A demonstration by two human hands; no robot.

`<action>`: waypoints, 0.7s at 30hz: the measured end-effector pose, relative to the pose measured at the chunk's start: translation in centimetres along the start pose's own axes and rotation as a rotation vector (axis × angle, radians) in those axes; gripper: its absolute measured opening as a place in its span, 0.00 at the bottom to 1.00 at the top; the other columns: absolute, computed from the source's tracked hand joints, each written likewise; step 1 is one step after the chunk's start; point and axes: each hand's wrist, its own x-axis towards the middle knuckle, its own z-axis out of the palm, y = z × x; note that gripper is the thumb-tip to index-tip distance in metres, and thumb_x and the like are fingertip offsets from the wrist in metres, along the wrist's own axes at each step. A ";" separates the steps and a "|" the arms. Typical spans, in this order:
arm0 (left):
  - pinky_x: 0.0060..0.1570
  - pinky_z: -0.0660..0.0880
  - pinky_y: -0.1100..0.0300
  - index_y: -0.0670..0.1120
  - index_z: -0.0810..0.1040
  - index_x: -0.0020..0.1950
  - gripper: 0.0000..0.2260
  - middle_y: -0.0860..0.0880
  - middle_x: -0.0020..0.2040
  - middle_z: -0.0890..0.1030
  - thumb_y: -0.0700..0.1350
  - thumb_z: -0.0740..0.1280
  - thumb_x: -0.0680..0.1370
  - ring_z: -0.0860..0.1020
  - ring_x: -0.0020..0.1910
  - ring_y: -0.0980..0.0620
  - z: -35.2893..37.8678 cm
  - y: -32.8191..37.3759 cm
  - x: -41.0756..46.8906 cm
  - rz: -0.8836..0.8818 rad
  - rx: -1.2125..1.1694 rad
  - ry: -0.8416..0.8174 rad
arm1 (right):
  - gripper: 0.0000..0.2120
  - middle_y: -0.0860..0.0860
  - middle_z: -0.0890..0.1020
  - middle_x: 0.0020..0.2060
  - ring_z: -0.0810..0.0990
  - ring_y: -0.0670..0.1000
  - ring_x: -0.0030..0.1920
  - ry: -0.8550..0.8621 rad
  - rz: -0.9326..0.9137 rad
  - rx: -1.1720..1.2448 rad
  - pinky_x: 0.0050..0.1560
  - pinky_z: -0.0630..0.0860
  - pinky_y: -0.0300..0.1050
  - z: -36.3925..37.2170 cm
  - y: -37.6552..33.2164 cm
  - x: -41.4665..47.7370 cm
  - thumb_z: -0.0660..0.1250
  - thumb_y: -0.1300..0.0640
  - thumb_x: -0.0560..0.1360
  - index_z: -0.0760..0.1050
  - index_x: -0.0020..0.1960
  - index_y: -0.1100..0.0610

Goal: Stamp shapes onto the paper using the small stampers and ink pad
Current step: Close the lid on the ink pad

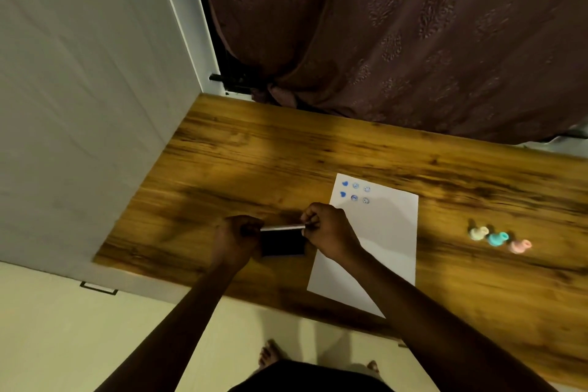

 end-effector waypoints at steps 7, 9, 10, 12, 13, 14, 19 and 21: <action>0.40 0.75 0.69 0.48 0.85 0.46 0.08 0.53 0.42 0.84 0.35 0.71 0.77 0.81 0.40 0.61 0.1 -0.5 -1.4 0.019 -0.024 -0.037 | 0.14 0.53 0.86 0.51 0.85 0.52 0.51 -0.057 0.010 -0.029 0.54 0.82 0.42 0.4 0.3 -1.8 0.75 0.65 0.71 0.83 0.56 0.58; 0.42 0.78 0.65 0.49 0.84 0.46 0.08 0.52 0.42 0.84 0.35 0.71 0.77 0.82 0.41 0.58 0.2 -0.4 -1.6 0.001 -0.026 -0.051 | 0.15 0.53 0.86 0.52 0.85 0.51 0.52 -0.046 0.024 -0.041 0.54 0.80 0.39 0.5 0.2 -2.1 0.74 0.65 0.71 0.83 0.57 0.57; 0.45 0.81 0.60 0.49 0.84 0.46 0.08 0.51 0.43 0.85 0.35 0.71 0.77 0.84 0.43 0.54 0.3 -0.5 -1.7 -0.011 -0.031 -0.061 | 0.14 0.53 0.86 0.52 0.84 0.51 0.52 -0.026 0.027 -0.047 0.54 0.78 0.38 0.6 0.1 -2.2 0.73 0.65 0.72 0.83 0.57 0.57; 0.49 0.83 0.52 0.48 0.85 0.47 0.07 0.47 0.44 0.87 0.36 0.72 0.76 0.85 0.45 0.48 0.4 -0.5 -1.8 -0.030 -0.034 -0.068 | 0.12 0.53 0.87 0.50 0.84 0.51 0.52 0.017 0.038 -0.049 0.55 0.77 0.38 0.7 -0.1 -2.4 0.73 0.64 0.72 0.84 0.56 0.57; 0.49 0.83 0.51 0.48 0.85 0.47 0.07 0.46 0.45 0.87 0.36 0.73 0.75 0.85 0.46 0.48 0.3 -0.5 -1.8 -0.040 -0.031 -0.065 | 0.11 0.53 0.87 0.49 0.85 0.52 0.52 0.025 0.045 -0.052 0.56 0.79 0.40 0.8 -0.2 -2.4 0.73 0.63 0.73 0.84 0.55 0.57; 0.50 0.83 0.50 0.48 0.86 0.48 0.06 0.46 0.45 0.87 0.37 0.74 0.75 0.85 0.46 0.48 0.4 -0.5 -1.8 -0.052 -0.030 -0.061 | 0.10 0.53 0.87 0.49 0.85 0.53 0.52 0.020 0.052 -0.058 0.58 0.80 0.43 0.9 -0.3 -2.5 0.73 0.61 0.73 0.84 0.55 0.57; 0.50 0.84 0.49 0.46 0.83 0.51 0.09 0.47 0.47 0.85 0.39 0.77 0.73 0.84 0.46 0.48 0.4 -0.5 -1.8 -0.106 -0.024 -0.077 | 0.14 0.53 0.87 0.54 0.85 0.54 0.55 -0.025 0.086 -0.080 0.61 0.81 0.50 1.4 -0.5 -2.6 0.74 0.54 0.75 0.82 0.59 0.57; 0.49 0.83 0.53 0.46 0.83 0.51 0.09 0.50 0.45 0.83 0.39 0.77 0.73 0.82 0.45 0.51 0.5 -0.4 -1.9 -0.108 -0.032 -0.094 | 0.14 0.53 0.87 0.54 0.85 0.54 0.55 -0.020 0.105 -0.081 0.60 0.81 0.48 1.5 -0.6 -2.6 0.75 0.52 0.75 0.82 0.58 0.57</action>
